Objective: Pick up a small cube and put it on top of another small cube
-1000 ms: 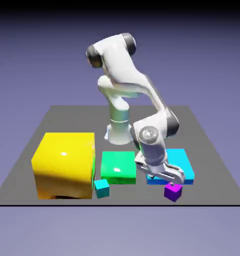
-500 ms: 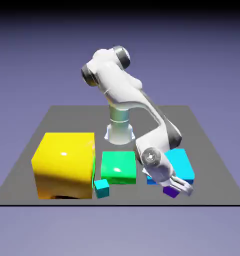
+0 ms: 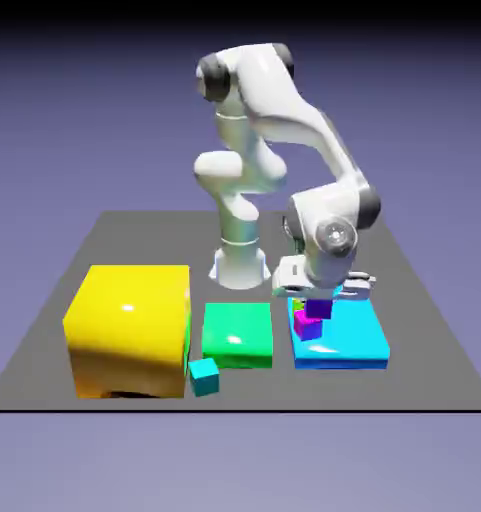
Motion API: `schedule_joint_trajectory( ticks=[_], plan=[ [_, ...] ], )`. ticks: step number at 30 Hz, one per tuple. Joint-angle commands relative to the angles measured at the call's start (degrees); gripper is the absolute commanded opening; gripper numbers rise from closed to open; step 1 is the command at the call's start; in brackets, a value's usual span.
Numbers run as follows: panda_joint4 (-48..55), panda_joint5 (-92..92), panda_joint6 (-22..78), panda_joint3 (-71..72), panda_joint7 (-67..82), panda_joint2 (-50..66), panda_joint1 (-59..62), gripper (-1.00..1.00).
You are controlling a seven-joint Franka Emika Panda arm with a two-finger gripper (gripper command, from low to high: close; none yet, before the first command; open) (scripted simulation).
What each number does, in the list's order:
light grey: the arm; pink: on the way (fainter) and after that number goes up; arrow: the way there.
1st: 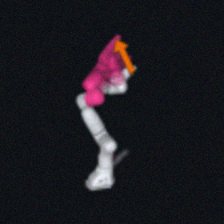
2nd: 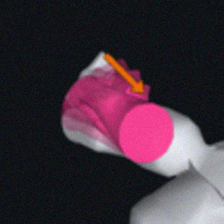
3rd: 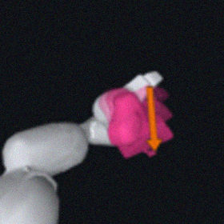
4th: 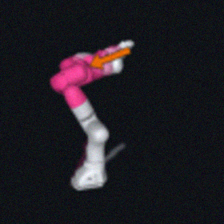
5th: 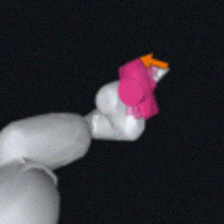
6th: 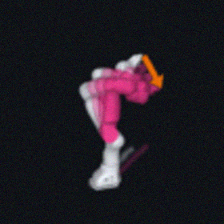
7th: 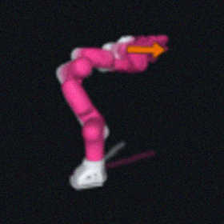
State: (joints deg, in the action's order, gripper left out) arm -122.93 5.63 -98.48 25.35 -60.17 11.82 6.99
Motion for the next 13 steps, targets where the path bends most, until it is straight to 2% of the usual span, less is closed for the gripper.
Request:
schedule_joint_trajectory(
  ticks=[1, 6, 7, 13],
  plan=[
    [0.0, -0.14, 0.02, 0.0, -0.02, 0.0, 0.0, -1.0],
    [-7.62, -0.53, -9.98, -0.06, -0.16, 2.49, -0.71, -1.0],
    [-7.62, -0.53, -9.98, -0.06, -0.16, 2.49, -0.71, 1.0],
    [0.0, -0.14, 0.02, 0.0, -0.02, 0.0, 0.0, 1.0]
  ],
)
